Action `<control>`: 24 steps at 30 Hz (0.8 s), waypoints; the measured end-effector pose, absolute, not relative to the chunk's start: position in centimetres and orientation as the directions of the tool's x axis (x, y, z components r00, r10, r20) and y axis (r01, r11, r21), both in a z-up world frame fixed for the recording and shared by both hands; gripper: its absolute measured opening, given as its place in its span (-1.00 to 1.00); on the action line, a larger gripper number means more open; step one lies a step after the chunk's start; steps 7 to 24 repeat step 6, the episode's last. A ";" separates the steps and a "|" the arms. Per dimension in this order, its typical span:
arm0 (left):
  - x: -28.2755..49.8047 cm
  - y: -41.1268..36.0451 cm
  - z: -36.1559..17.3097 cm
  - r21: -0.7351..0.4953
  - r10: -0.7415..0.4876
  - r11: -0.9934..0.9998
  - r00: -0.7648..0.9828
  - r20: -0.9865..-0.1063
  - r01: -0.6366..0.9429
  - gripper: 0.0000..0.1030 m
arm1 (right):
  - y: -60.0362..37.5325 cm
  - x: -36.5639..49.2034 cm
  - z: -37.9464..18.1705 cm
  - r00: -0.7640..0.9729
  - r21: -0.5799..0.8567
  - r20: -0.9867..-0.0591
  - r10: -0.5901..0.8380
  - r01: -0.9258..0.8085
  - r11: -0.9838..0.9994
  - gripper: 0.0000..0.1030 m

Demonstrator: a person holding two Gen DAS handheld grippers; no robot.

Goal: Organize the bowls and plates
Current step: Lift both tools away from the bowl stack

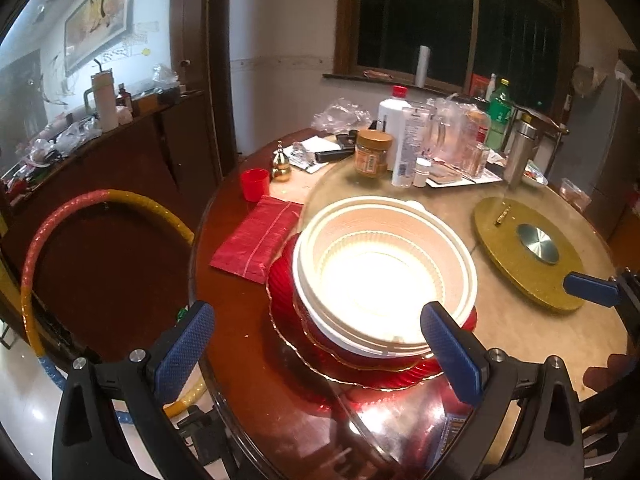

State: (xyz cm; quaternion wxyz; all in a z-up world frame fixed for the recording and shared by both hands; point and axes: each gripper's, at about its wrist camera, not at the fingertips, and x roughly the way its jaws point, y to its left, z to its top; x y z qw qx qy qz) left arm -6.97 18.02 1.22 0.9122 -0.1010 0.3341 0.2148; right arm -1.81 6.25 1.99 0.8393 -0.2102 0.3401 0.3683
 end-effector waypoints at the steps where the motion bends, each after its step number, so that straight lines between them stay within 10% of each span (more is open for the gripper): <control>1: -6.9 18.0 1.2 -0.040 0.324 0.887 0.684 -0.653 -0.459 1.00 | 6.3 -1.8 2.0 0.498 -0.103 -0.725 0.475 -0.762 0.640 0.99; 24: -6.7 17.6 1.2 -0.038 0.306 0.900 0.690 -0.656 -0.435 1.00 | 6.4 -1.9 2.0 0.497 -0.102 -0.725 0.478 -0.763 0.638 0.99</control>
